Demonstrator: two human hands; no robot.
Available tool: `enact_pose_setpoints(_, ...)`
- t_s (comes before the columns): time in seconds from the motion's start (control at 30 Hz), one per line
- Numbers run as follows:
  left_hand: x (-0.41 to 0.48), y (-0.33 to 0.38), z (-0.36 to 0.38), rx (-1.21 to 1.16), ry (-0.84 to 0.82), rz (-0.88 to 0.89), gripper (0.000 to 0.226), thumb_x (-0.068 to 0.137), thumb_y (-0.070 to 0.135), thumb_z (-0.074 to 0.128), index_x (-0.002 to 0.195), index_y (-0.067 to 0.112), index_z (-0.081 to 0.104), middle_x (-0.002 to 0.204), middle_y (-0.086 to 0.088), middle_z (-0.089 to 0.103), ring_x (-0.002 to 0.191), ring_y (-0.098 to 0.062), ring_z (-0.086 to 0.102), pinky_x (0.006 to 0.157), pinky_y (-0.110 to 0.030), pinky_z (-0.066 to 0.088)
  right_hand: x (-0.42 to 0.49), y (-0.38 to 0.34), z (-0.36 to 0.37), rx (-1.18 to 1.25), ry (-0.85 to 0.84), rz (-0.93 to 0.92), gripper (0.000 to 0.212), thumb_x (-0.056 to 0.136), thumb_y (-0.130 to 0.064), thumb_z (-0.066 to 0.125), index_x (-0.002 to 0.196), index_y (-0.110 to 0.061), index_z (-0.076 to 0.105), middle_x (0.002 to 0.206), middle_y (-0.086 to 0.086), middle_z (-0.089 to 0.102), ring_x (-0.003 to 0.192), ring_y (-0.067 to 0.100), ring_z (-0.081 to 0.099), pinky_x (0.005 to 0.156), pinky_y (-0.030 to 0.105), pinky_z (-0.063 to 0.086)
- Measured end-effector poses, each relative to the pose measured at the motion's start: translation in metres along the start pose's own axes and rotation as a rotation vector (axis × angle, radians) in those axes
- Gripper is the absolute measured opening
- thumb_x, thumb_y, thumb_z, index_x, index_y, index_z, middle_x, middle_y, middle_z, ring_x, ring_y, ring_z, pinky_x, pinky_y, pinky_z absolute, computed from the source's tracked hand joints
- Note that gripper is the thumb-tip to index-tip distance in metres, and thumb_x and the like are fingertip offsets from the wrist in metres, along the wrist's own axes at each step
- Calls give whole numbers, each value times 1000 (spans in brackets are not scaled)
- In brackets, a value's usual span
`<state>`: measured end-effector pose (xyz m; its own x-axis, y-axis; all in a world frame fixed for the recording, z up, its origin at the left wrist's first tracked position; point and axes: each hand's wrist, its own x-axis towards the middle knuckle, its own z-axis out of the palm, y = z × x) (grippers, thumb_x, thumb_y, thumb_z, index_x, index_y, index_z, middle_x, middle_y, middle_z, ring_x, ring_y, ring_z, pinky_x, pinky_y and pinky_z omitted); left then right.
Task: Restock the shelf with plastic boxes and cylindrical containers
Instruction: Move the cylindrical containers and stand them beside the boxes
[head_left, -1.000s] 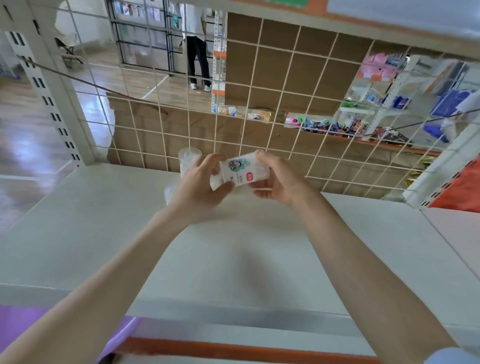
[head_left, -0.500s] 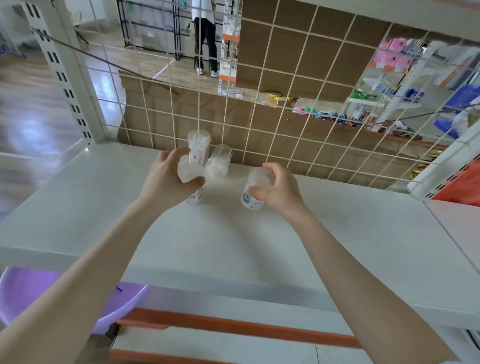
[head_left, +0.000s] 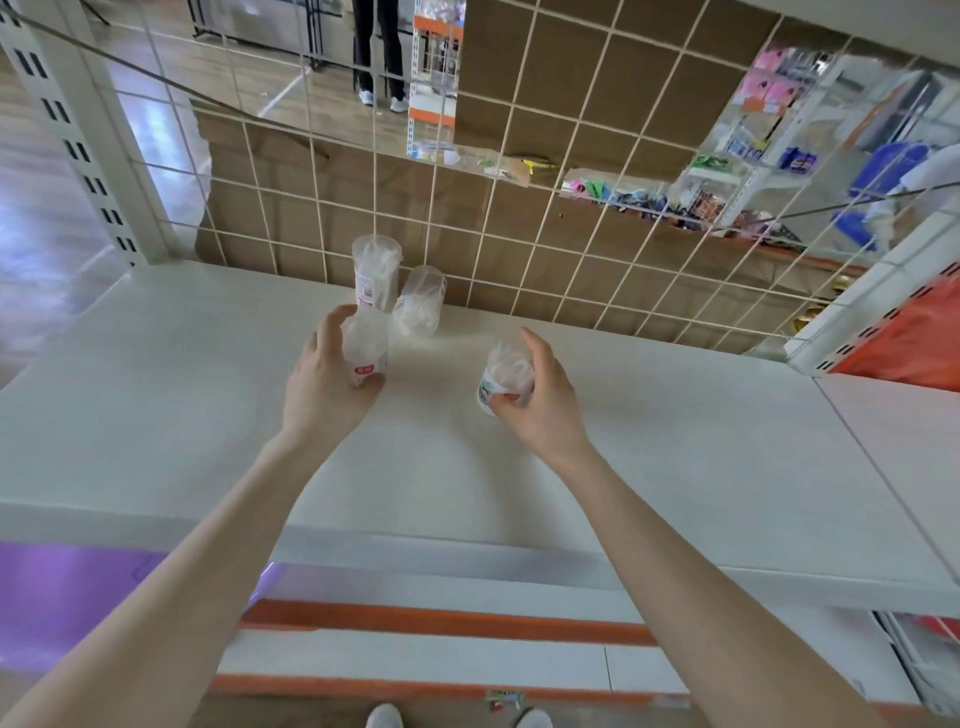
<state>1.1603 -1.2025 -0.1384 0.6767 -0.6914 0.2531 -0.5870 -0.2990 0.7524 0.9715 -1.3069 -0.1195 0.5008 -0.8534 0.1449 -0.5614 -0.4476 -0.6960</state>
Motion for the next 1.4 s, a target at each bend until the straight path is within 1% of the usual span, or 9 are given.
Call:
enact_pose_setpoints(0.3,-28,27,10,-2,-107,20,70,73,24,73,132,26,35,113,-12,60,90,-36,57,68,-35,45,-10,11,-19,47,-18,13,78,75,-19,72,141,-18,31,124,10,53,112,27,51,86,27,39)
enact_pose_setpoints(0.47,-69,65,34,-8,-169,56,69,75,31,71,132,28,34,105,-6,59,78,-27,53,66,-30,38,-46,42,-62,142,7,45,78,74,-20,72,139,-22,29,123,-2,51,109,23,54,90,33,44)
enact_pose_setpoints(0.67,-127,133,75,-34,-242,104,69,73,32,72,129,34,34,112,-1,57,80,-23,54,72,-33,46,-106,95,-140,115,71,57,63,76,-20,70,130,-23,36,108,1,54,72,3,53,74,26,40)
enact_pose_setpoints(0.83,-185,193,114,-40,-279,205,66,73,35,71,128,35,33,110,1,55,90,-25,56,75,-34,46,-157,139,-204,81,140,49,65,76,-22,72,131,-20,37,107,1,54,77,16,55,81,36,47)
enact_pose_setpoints(0.97,-226,233,140,-70,-304,269,67,71,31,73,125,36,33,102,2,52,90,-25,54,72,-31,42,-194,176,-246,41,207,63,66,76,-24,71,131,-19,35,101,-1,52,70,10,53,74,29,42)
enact_pose_setpoints(1.07,-249,263,161,-88,-353,304,71,69,28,74,127,33,35,111,-4,57,94,-27,55,76,-31,42,-219,201,-276,34,247,88,67,76,-23,72,132,-18,35,105,1,53,65,-3,51,67,24,39)
enact_pose_setpoints(1.2,-271,302,189,-100,-417,366,71,70,29,74,130,29,35,120,-5,55,102,-27,55,81,-31,41,-243,227,-312,51,322,114,66,75,-18,72,131,-13,36,114,7,54,71,3,53,64,23,38)
enact_pose_setpoints(1.27,-277,319,202,-103,-439,413,71,71,29,74,131,26,36,125,-4,53,104,-26,54,82,-30,40,-251,238,-327,56,366,142,66,75,-16,72,130,-14,37,115,9,53,82,16,53,69,28,43)
enact_pose_setpoints(1.4,-282,347,228,-99,-451,483,70,72,27,73,132,20,38,131,-4,47,110,-24,50,82,-27,35,-259,259,-349,58,457,184,63,74,-15,71,129,-14,40,117,7,50,102,24,50,77,36,47)
